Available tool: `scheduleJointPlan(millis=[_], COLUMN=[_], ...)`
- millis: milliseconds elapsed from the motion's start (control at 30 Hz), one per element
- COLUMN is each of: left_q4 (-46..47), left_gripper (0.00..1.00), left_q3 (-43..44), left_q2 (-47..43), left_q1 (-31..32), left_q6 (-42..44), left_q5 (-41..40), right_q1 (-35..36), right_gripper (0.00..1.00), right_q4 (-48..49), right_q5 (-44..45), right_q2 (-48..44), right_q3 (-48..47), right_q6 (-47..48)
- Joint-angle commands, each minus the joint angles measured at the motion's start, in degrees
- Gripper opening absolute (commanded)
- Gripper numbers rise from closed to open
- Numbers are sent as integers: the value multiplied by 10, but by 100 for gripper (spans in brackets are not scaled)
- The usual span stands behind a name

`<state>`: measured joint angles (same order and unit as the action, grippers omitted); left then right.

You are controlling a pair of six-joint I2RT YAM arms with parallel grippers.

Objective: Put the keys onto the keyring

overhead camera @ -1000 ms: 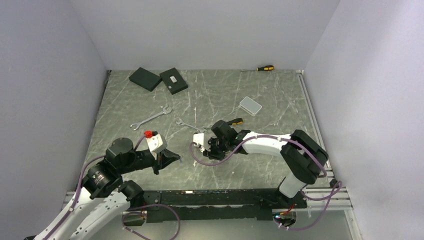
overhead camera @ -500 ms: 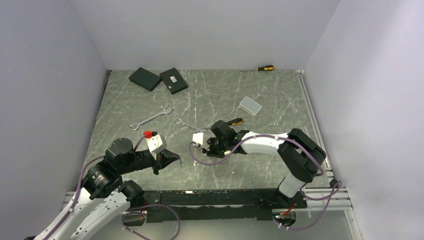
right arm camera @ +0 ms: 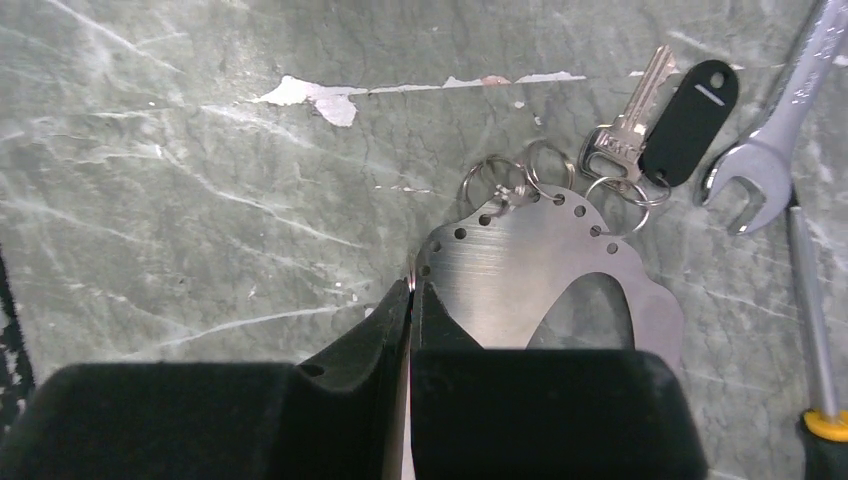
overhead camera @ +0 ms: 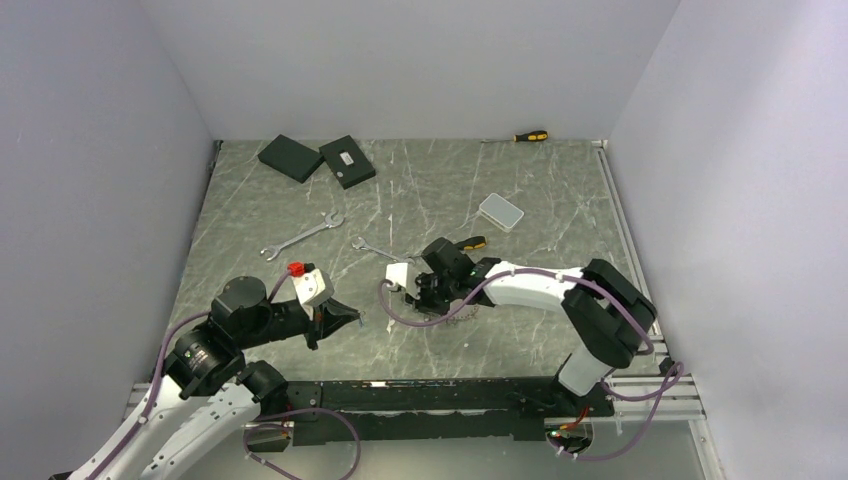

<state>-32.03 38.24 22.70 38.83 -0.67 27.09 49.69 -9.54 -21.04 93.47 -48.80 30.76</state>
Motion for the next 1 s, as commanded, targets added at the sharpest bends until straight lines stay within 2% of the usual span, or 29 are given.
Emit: scheduleJointPlan(millis=[0, 267, 467, 567, 767, 867, 967], left_q4=[12, 13, 14, 14, 14, 14, 14], left_gripper=[0, 0, 0, 0, 0, 0, 0], left_q3=[-3, -3, -3, -2, -3, -3, -3], left_q2=[-4, 0, 6, 5, 3, 3, 3], left_q1=[1, 1, 0, 1, 1, 1, 1], left_q6=[-1, 0, 0, 0, 0, 0, 0], left_q5=[1, 11, 13, 12, 12, 11, 9], right_q1=[-2, -2, 8, 21, 29, 30, 30], right_gripper=[3, 4, 11, 18, 56, 58, 59], right_q4=[2, 22, 55, 74, 84, 100, 146], right_q5=[-4, -41, -36, -24, 7, 40, 125], right_q2=[-62, -150, -119, -99, -83, -101, -131], right_q3=[-20, 22, 43, 48, 39, 45, 63], right_q6=[-17, -61, -129, -145, -175, -207, -307])
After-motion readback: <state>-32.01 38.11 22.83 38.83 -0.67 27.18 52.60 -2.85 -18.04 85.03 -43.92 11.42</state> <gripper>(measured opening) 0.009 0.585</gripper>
